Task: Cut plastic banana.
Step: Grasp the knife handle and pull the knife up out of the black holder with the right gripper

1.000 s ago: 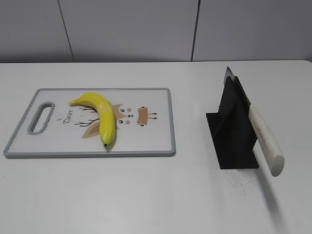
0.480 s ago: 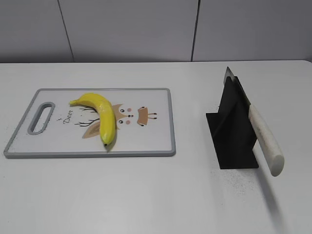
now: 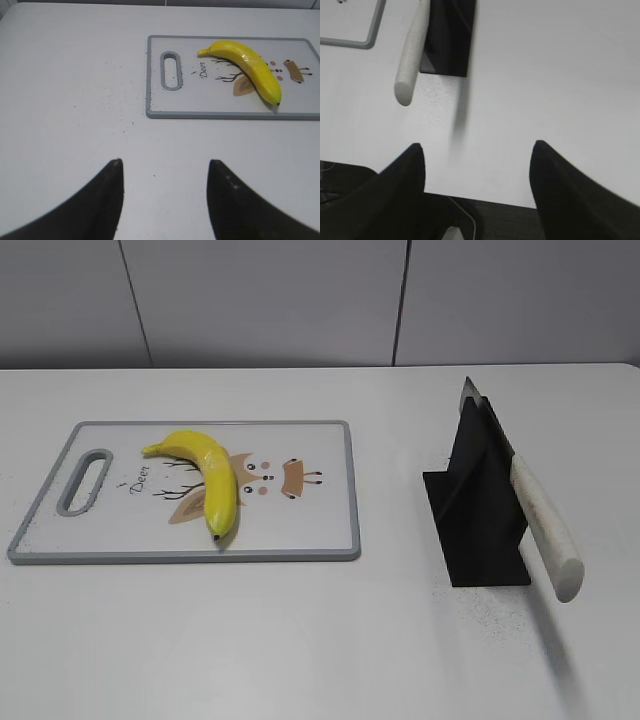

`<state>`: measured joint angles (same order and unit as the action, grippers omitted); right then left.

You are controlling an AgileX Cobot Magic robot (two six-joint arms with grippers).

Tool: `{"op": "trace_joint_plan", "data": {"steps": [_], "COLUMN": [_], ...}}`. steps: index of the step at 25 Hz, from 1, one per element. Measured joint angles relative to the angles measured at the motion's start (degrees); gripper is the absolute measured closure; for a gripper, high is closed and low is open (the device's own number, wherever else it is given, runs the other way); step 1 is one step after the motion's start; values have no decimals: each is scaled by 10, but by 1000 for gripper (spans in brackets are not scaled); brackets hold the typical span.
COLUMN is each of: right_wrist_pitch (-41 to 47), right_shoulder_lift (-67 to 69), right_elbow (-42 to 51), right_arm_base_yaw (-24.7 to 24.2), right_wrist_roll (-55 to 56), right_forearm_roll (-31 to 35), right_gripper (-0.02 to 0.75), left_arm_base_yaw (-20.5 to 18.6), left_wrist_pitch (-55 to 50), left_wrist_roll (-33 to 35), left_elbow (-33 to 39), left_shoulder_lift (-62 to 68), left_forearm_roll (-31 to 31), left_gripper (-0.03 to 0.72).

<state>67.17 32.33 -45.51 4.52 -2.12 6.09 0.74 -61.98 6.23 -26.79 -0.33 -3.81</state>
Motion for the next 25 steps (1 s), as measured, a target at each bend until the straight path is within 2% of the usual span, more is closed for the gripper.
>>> {"op": "trace_joint_plan", "data": {"steps": [4, 12, 25], "right_wrist_pitch": [-2, -16, -30], "right_shoulder_lift": [68, 195, 439], "right_elbow": [-4, -14, -133], "right_arm_base_yaw": [35, 114, 121], "right_wrist_roll": [0, 21, 63], "right_forearm_roll": [23, 29, 58], "right_gripper": [265, 271, 271], "left_arm_base_yaw": [0, 0, 0], "left_wrist_pitch": [0, 0, 0], "left_wrist_roll": [0, 0, 0], "left_elbow": [0, 0, 0], "left_shoulder_lift": [0, 0, 0], "left_forearm_roll": [0, 0, 0], "left_gripper": [162, 162, 162]}}
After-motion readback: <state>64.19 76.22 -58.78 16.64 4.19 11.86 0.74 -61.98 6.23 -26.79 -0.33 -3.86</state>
